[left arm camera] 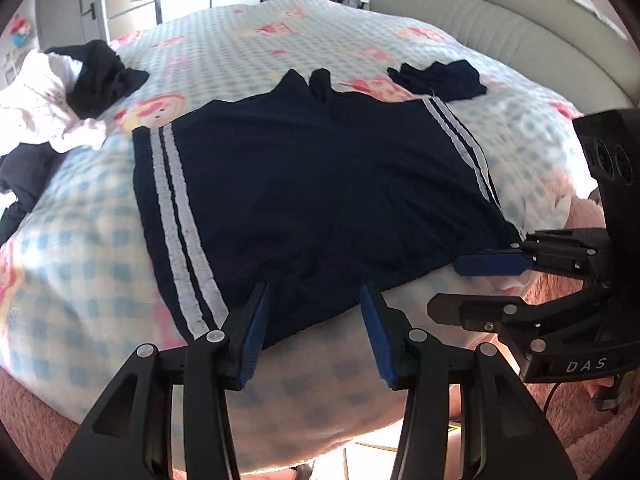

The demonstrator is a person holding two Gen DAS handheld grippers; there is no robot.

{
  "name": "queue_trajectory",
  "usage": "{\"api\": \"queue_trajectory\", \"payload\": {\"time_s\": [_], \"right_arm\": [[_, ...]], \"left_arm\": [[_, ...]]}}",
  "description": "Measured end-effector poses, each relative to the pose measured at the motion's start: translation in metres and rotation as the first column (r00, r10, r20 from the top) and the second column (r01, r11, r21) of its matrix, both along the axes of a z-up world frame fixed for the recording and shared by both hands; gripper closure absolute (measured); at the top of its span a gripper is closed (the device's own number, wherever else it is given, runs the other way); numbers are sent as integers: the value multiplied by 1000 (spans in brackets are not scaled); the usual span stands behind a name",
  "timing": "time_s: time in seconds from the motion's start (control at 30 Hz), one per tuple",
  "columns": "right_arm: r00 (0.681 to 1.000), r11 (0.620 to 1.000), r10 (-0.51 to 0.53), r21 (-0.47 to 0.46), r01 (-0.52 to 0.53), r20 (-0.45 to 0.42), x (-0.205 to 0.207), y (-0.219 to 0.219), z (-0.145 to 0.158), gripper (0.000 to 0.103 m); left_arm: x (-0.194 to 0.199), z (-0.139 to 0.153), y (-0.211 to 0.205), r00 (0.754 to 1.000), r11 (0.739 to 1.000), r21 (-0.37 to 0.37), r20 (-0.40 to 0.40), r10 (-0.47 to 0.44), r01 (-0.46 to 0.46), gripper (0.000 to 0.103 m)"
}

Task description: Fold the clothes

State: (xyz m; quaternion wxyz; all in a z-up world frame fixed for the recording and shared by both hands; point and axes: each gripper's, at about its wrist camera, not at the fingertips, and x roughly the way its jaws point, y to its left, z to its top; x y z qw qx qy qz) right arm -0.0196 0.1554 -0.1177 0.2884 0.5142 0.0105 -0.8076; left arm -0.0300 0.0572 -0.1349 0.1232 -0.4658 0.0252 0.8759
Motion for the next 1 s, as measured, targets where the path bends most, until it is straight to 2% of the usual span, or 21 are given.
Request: {"api": "queue_trajectory", "payload": {"time_s": [0.1, 0.23, 0.3, 0.37, 0.5, 0.6, 0.73, 0.9, 1.0], "right_arm": [[1000, 1000, -9, 28, 8, 29, -6, 1, -9, 52], [1000, 997, 16, 80, -18, 26, -6, -4, -15, 52], [1000, 997, 18, 71, -20, 22, -6, -3, -14, 52], [1000, 999, 13, 43, -14, 20, -6, 1, -11, 52], [1000, 1000, 3, -14, -3, 15, -4, 9, -5, 52], [1000, 998, -4, -57, 5, 12, -3, 14, -1, 52], [1000, 995, -22, -94, 21, -6, 0, 22, 8, 52], [999, 999, -27, -47, 26, -18, 3, 21, 10, 51], [999, 996, -12, -89, 16, 47, 1, 21, -7, 51]], "left_arm": [[13, -7, -9, 998, 997, -80, 56, -12, 17, 54], [0, -5, -8, 997, 992, -126, 80, -7, 17, 54], [1, 5, -10, 999, 993, -120, 52, -2, 8, 54], [8, 12, -10, 998, 996, -76, 45, -35, 38, 54], [20, 7, -12, 992, 996, 1, 90, -84, 84, 43], [14, 0, -1, 994, 994, -88, 96, -61, 69, 43], [6, -7, 4, 991, 977, -209, 132, -19, 47, 43], [3, 21, -5, 999, 991, -131, 49, 10, -3, 43], [-4, 30, -16, 998, 993, -99, 21, 63, -61, 49]]}}
